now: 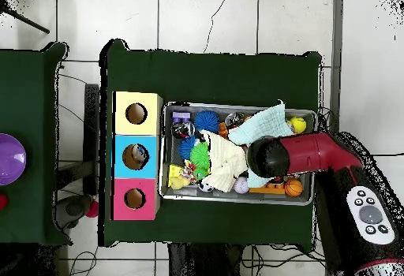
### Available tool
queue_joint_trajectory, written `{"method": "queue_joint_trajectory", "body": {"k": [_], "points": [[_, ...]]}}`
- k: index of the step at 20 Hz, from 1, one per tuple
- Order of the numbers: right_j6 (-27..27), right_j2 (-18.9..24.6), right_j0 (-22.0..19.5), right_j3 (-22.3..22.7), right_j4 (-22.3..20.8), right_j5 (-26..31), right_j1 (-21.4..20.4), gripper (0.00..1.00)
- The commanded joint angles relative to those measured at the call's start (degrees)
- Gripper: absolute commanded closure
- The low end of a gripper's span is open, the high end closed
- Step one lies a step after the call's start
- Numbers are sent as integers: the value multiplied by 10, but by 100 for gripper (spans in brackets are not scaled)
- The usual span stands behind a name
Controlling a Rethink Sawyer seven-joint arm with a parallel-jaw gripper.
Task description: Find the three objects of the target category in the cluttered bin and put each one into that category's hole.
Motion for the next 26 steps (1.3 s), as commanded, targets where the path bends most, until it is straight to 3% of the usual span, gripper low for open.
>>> {"method": "queue_joint_trajectory", "body": {"k": [1, 7, 11, 12, 16, 20, 25, 26], "points": [[-89, 30, -7, -10, -47, -46, 42, 0], [-63, 29, -13, -6, -40, -66, 50, 0], [-39, 45, -37, 10, 3, -74, 57, 0], [-33, 50, -44, 14, 18, -70, 60, 100], [-86, 62, -45, 16, 9, -44, 50, 100], [-99, 63, -43, 22, 14, -14, 33, 100], [-88, 79, -52, 34, 48, 6, 26, 100], [-75, 101, -72, 52, 88, 13, 30, 100]]}}
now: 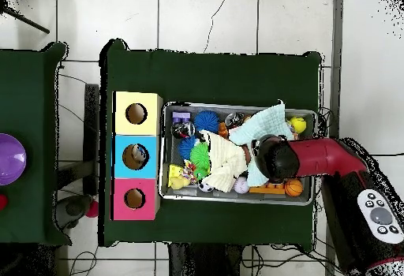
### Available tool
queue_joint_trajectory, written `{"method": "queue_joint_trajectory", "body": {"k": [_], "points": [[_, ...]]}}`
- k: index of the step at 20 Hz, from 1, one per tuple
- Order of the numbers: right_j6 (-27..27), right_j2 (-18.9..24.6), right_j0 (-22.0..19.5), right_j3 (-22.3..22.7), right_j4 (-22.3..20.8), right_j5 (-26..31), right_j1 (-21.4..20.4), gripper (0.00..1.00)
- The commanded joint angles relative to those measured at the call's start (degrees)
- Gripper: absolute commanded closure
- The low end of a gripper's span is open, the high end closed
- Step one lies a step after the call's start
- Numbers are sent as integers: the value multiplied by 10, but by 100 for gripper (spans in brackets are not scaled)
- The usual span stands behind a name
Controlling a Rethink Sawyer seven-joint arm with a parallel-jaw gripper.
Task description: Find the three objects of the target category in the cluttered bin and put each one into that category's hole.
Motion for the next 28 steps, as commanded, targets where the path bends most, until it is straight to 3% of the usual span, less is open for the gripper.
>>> {"method": "queue_joint_trajectory", "body": {"k": [1, 2, 4, 10, 28], "points": [[-69, 83, -35, 56, 89, 74, 10, 100], [-63, 116, -61, 80, 140, 92, 22, 100], [-50, 157, -90, 106, 196, 95, 39, 100], [-18, 219, -126, 152, 296, 94, 64, 100], [59, 242, -109, 209, 380, 29, 39, 100]]}}
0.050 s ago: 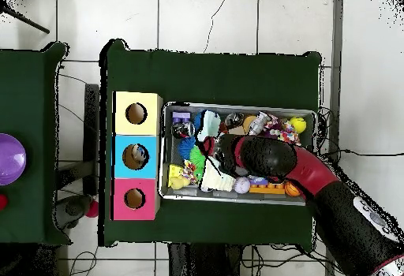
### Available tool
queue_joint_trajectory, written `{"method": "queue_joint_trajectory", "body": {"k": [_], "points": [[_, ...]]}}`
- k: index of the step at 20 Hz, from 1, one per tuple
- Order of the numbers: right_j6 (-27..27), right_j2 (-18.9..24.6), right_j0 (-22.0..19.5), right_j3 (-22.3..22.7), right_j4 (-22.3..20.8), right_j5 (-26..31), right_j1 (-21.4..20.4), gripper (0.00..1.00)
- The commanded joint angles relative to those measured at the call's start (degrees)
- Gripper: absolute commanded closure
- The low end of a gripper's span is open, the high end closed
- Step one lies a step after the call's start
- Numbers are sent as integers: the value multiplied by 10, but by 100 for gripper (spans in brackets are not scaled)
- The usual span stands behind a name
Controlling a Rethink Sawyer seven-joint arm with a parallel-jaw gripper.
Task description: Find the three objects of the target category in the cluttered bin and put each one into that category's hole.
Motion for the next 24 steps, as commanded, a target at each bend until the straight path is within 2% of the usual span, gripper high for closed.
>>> {"method": "queue_joint_trajectory", "body": {"k": [1, 7, 13, 14, 18, 24], "points": [[59, 31, 15, 38, 39, -3, 0, 100], [70, 37, 20, 53, 52, -28, -2, 100], [60, 21, 32, 47, 40, -37, -1, 100], [57, 14, 36, 45, 35, -37, -4, 0], [41, -3, 46, 40, 2, -51, -9, 0], [17, -49, 75, 19, -56, -25, -57, 0]]}}
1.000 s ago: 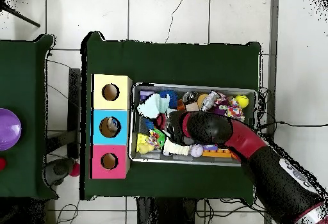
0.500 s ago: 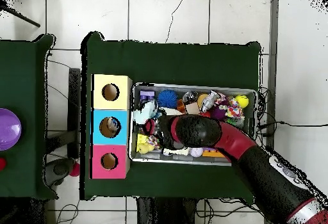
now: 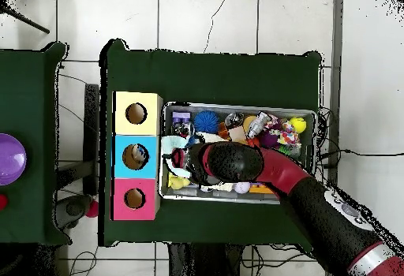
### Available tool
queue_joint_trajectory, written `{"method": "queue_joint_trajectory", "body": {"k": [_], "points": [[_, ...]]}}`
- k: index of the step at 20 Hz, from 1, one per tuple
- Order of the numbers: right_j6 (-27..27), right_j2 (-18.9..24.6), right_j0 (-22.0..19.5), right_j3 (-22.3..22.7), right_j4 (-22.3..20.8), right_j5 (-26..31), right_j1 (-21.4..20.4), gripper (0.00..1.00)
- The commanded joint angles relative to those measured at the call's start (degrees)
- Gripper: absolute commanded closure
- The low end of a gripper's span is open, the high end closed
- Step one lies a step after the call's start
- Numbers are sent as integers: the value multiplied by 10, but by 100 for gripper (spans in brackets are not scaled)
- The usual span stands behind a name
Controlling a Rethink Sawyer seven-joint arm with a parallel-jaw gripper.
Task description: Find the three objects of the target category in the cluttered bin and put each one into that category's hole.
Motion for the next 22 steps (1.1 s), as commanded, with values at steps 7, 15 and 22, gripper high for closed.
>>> {"method": "queue_joint_trajectory", "body": {"k": [7, 15, 22], "points": [[-24, -71, 25, -54, -86, 88, -115, 0], [-72, -52, 10, -96, -86, 238, -162, 0], [-78, -58, 21, -119, -175, 214, -173, 0]]}}
